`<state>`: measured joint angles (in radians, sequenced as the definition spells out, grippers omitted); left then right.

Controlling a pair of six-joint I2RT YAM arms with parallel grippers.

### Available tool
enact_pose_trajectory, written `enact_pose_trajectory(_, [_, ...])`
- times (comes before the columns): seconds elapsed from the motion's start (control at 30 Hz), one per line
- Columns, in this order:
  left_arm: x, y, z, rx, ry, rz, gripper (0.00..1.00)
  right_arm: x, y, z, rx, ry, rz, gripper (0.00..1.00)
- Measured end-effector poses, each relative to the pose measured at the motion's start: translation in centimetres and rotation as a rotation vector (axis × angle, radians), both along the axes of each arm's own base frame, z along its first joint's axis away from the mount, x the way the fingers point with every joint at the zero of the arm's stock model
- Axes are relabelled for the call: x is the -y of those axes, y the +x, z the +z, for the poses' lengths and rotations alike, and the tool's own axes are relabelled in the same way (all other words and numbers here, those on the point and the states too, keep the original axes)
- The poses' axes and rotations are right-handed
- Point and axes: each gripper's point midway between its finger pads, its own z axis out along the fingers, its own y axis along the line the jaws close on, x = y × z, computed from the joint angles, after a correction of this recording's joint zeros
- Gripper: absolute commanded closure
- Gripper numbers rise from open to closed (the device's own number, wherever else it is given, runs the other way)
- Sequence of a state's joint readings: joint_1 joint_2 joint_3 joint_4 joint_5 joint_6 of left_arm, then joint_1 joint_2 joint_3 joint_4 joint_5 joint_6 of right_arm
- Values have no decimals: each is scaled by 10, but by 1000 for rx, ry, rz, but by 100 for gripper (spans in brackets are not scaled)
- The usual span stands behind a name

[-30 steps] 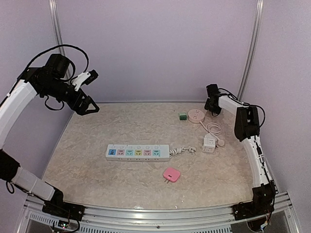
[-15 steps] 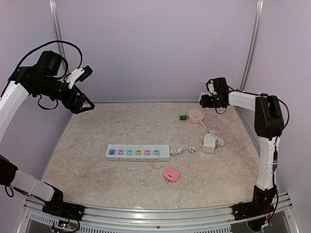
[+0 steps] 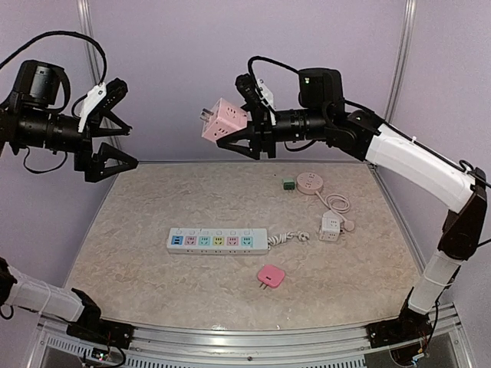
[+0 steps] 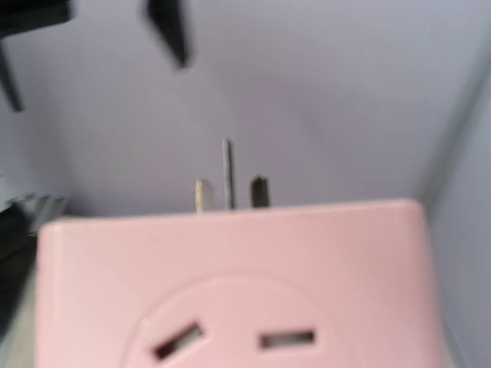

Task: Insert the plug

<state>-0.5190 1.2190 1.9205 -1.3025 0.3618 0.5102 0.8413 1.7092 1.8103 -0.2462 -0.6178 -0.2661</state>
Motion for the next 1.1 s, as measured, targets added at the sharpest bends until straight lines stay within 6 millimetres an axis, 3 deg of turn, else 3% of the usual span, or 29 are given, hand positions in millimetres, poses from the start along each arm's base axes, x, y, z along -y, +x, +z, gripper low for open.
enact_pose_trajectory(0.17, [14,-31,6,42,2,-124,1,-36,-56,-11,59,-56,108,100])
enact_pose_trajectory(0.33, [32,-50,8,93,34,-227,1,-58,-92,-12,117,-73,164,100])
enact_pose_trajectory(0.47, [41,-57,7,187,61,-285,1,-64,-101,-9,155,-73,151,100])
enact_pose_trajectory(0.6, [42,-73,-7,280,81,-331,2,-69,-104,-9,197,-84,118,100])
enact_pose_trajectory(0.67, [43,-76,-2,316,67,-333,2,-71,-109,-10,216,-87,115,100])
enact_pose_trajectory(0.87, [54,-63,17,391,8,-282,9,-75,-115,-14,244,-94,109,100])
enact_pose_trajectory(1.1, [63,-57,-1,362,46,-289,23,-74,-111,-30,251,-130,98,100])
